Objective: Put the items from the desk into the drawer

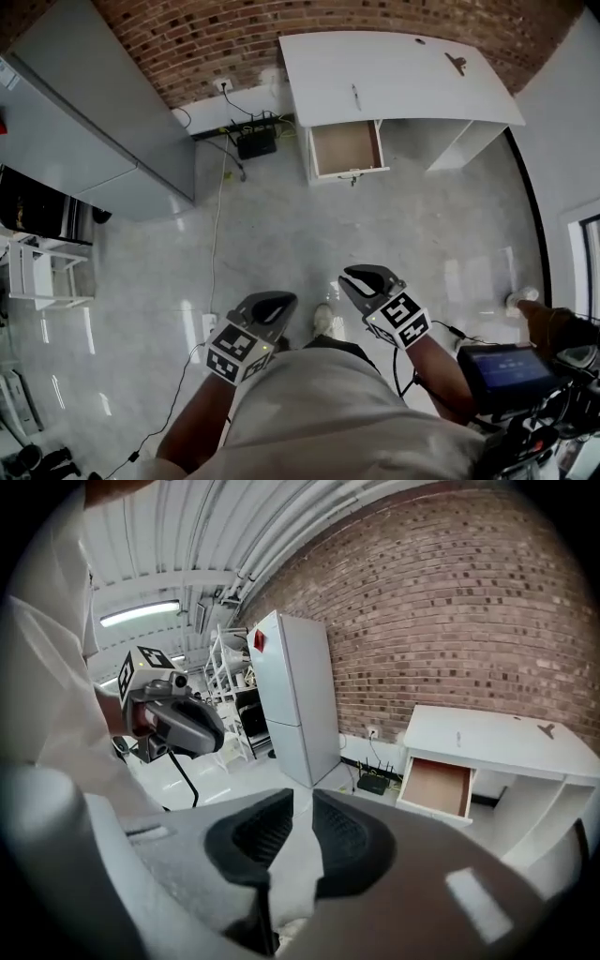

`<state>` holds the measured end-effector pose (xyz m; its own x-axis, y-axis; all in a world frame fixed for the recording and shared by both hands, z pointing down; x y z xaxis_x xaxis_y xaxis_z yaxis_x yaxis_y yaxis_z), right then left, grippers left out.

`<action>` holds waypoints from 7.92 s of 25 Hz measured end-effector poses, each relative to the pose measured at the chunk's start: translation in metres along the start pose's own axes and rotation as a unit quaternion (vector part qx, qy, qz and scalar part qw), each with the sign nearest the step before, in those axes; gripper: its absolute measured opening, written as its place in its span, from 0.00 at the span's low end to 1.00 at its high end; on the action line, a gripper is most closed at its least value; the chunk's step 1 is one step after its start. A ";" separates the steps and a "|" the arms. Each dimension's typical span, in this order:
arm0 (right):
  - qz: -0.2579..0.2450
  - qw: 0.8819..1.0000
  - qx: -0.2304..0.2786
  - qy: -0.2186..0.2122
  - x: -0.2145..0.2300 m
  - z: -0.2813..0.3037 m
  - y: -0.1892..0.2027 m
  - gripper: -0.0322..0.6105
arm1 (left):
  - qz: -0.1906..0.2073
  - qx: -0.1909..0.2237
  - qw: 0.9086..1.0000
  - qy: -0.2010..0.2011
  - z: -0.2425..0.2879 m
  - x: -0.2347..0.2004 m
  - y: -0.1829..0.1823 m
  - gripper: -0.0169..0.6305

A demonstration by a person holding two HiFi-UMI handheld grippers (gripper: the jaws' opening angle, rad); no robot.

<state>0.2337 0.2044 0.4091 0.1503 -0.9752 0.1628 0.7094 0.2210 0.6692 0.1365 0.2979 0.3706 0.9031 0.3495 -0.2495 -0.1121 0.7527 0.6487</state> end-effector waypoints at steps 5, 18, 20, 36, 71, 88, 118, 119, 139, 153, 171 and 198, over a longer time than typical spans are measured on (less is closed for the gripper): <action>0.003 1.000 0.003 -0.006 0.031 0.037 -0.034 0.13 | -0.014 0.006 1.000 -0.005 0.002 -0.050 -0.015 0.06; 0.081 0.994 -0.002 0.073 0.125 0.114 -0.152 0.13 | 0.043 0.013 0.993 0.108 0.015 -0.220 -0.088 0.04; 0.105 0.990 0.007 0.093 0.145 0.126 -0.169 0.13 | 0.060 0.011 0.989 0.137 0.013 -0.243 -0.101 0.04; 0.176 0.969 -0.033 0.169 0.385 0.183 -0.212 0.13 | 0.023 -0.036 0.986 0.164 0.073 -0.358 -0.172 0.04; 0.263 0.930 -0.197 0.164 0.634 0.287 -0.159 0.13 | -0.020 -0.085 0.985 0.152 0.201 -0.407 -0.277 0.04; 0.297 0.925 -0.120 0.207 0.540 0.227 -0.161 0.12 | 0.047 -0.073 0.974 0.207 0.157 -0.385 -0.247 0.04; 0.347 0.903 -0.177 0.183 0.433 0.288 -0.030 0.12 | 0.069 -0.122 0.965 0.224 0.117 -0.344 -0.141 0.04; 0.346 0.905 -0.175 0.178 0.439 0.295 -0.029 0.12 | 0.069 -0.125 0.964 0.223 0.121 -0.344 -0.143 0.04; 0.338 0.917 -0.172 0.126 0.528 0.395 -0.010 0.12 | 0.041 -0.150 0.962 0.223 0.174 -0.353 -0.158 0.04; 0.326 0.915 -0.201 0.128 0.556 0.446 0.019 0.12 | 0.006 -0.152 0.964 0.220 0.190 -0.357 -0.159 0.04; 0.253 0.927 -0.236 0.144 0.532 0.431 0.014 0.15 | 0.008 -0.146 0.965 0.219 0.182 -0.356 -0.147 0.04; 0.295 0.933 -0.127 0.159 0.342 0.251 -0.093 0.05 | 0.088 -0.048 0.972 0.214 0.071 -0.337 -0.154 0.04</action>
<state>0.0460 -0.1455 0.5848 0.7353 -0.6480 0.1986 0.5718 0.7505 0.3314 -0.1213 0.0241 0.4060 0.6136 0.6619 -0.4306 -0.3053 0.7018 0.6436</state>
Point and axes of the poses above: the fingertips, and each gripper's own axes: z forward along the fingers, x to its right, y out of its underside, the point moved 3 cm from there along -z, backward along the fingers, and after that the axes turned 15 degrees about -x, right-handed, at the moved point
